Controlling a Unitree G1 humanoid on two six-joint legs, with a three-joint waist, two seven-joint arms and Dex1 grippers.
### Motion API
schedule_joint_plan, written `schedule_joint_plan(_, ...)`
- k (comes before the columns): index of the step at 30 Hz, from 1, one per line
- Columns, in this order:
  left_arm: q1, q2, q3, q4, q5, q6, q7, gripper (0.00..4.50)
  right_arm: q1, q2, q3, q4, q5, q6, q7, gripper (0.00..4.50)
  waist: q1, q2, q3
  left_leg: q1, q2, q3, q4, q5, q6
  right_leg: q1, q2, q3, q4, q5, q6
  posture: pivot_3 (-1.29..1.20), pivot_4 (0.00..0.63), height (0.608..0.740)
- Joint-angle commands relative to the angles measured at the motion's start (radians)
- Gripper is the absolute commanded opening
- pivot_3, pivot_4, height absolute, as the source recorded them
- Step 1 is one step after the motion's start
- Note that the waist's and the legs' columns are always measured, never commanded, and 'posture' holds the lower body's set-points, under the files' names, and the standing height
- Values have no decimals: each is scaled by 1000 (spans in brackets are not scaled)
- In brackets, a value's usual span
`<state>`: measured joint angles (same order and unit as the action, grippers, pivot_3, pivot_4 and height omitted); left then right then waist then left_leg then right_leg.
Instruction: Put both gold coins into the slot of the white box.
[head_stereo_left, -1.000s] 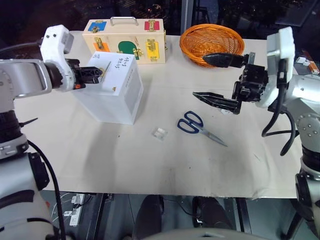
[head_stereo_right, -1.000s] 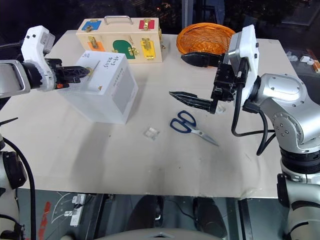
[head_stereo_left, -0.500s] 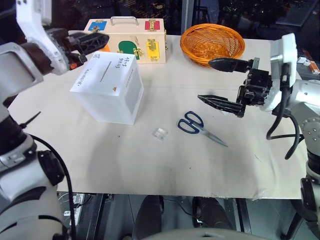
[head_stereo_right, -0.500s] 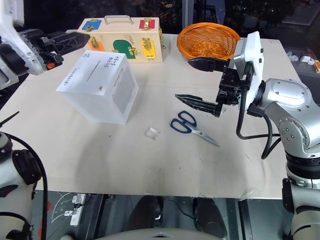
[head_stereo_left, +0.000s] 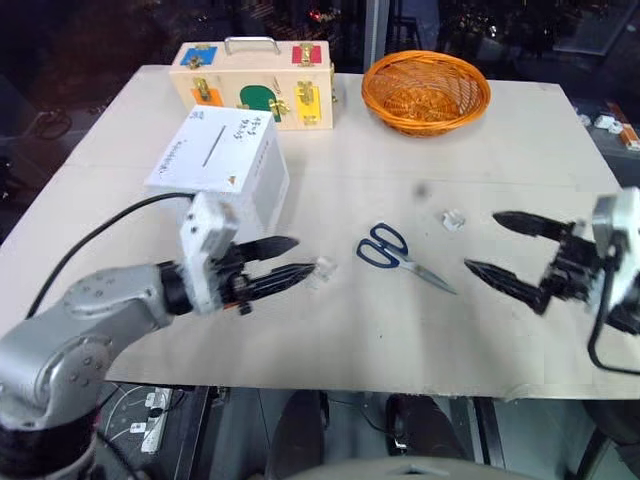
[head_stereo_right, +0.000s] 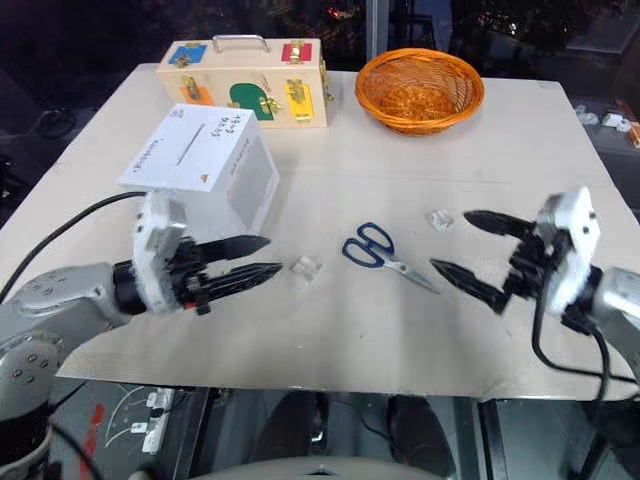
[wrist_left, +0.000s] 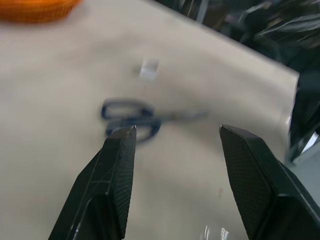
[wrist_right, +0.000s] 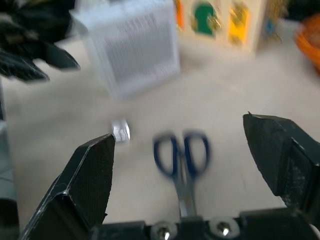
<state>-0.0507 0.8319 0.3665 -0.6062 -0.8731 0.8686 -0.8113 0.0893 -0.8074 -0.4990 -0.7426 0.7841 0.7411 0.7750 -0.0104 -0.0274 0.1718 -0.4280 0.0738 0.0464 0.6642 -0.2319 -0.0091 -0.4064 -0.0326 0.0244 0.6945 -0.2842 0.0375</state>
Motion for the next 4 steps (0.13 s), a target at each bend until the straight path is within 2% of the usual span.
schedule_joint_plan(1,97,32,18,86,128,-176,-126,2663,204,10,-155,-53,-59,-23,26,4500,0,0,0,0,0,0,0,0,0,0,0,0,0,0,0,0,150,726)
schedule_joint_plan(4,134,40,-3,166,192,-269,-187,2663,337,42,-172,-60,-139,-82,16,4500,0,-1,-1,0,0,0,2,0,0,1,0,0,-1,-1,1,0,150,726)
